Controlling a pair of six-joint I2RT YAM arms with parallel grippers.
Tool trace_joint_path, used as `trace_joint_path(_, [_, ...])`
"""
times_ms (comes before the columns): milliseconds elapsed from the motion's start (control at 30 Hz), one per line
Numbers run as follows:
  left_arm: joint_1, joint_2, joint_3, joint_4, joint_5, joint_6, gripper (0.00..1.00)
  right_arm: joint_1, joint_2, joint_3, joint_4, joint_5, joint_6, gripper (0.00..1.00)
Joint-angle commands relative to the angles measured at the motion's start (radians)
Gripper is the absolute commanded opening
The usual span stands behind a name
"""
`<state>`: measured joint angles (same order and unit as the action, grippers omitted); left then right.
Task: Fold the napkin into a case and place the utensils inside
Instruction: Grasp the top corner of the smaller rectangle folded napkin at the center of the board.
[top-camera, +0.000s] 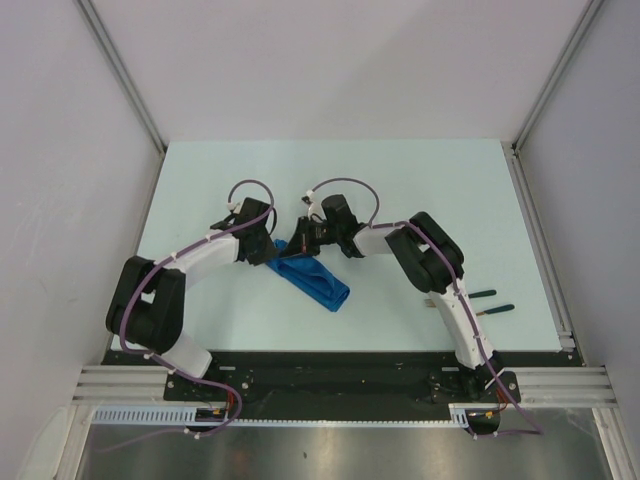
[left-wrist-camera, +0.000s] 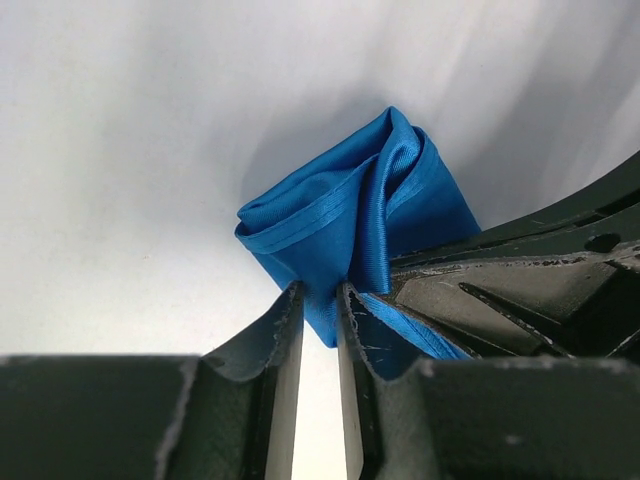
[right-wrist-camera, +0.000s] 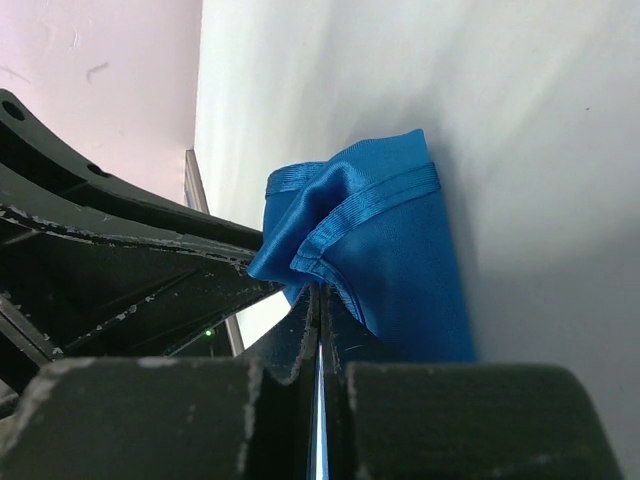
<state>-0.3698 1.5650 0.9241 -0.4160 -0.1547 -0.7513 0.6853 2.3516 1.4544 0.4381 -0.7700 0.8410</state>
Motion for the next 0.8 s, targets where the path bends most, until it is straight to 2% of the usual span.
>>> trace_joint_path(0, [0.006, -0.010, 0.033, 0.023, -0.019, 0.003, 0.26, 0.000, 0.018, 0.032, 0.017, -0.006, -0.006, 0.00])
trace_joint_path(67, [0.006, -0.005, 0.035, 0.028, -0.016, 0.000, 0.29, 0.000, 0.023, 0.037, 0.019, -0.008, -0.006, 0.00])
trace_joint_path(167, [0.006, 0.003, 0.044, 0.031, -0.016, 0.003, 0.28, 0.000, 0.026, 0.043, 0.017, -0.008, -0.005, 0.00])
trace_joint_path(233, [0.006, 0.003, 0.047, 0.037, -0.017, 0.004, 0.23, -0.003, 0.028, 0.047, 0.016, -0.009, -0.006, 0.00])
trace_joint_path(367, [0.006, -0.008, 0.039, 0.049, -0.020, 0.012, 0.05, -0.004, 0.025, 0.058, 0.010, -0.009, -0.008, 0.00])
trace_joint_path(433, [0.005, -0.017, 0.024, 0.065, -0.013, 0.013, 0.00, -0.004, 0.023, 0.072, -0.001, -0.011, -0.010, 0.00])
trace_joint_path(767, [0.005, -0.060, -0.007, 0.083, -0.014, 0.026, 0.00, 0.006, 0.044, 0.116, -0.013, -0.017, -0.005, 0.00])
